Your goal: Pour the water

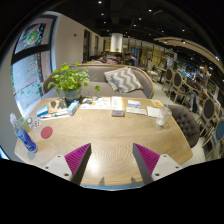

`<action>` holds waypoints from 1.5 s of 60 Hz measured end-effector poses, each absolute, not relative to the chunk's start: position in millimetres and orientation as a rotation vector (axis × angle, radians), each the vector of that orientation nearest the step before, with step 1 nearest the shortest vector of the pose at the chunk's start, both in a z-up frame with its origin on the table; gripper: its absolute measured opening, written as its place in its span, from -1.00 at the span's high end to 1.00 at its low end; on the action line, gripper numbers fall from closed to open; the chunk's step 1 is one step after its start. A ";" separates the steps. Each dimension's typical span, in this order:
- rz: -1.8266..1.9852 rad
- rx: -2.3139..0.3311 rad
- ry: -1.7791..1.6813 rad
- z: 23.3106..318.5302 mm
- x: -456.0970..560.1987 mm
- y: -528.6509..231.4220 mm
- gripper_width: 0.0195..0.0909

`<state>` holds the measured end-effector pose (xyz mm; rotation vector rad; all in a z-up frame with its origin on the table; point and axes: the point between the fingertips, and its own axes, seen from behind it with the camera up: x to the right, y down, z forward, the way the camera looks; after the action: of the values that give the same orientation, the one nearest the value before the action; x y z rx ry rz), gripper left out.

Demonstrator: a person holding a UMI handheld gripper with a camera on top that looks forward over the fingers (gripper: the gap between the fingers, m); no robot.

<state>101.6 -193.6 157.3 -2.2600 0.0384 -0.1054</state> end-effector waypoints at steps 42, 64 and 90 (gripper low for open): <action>0.111 -2.180 -0.214 105.0 -267.4 -238.6 -0.86; 0.116 -2.104 -0.127 64.3 -329.7 -140.0 -0.39; -0.138 -2.070 -0.233 109.3 -294.6 -113.0 0.50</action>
<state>-294.6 -113.0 109.3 -2.0704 -0.2331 -0.1384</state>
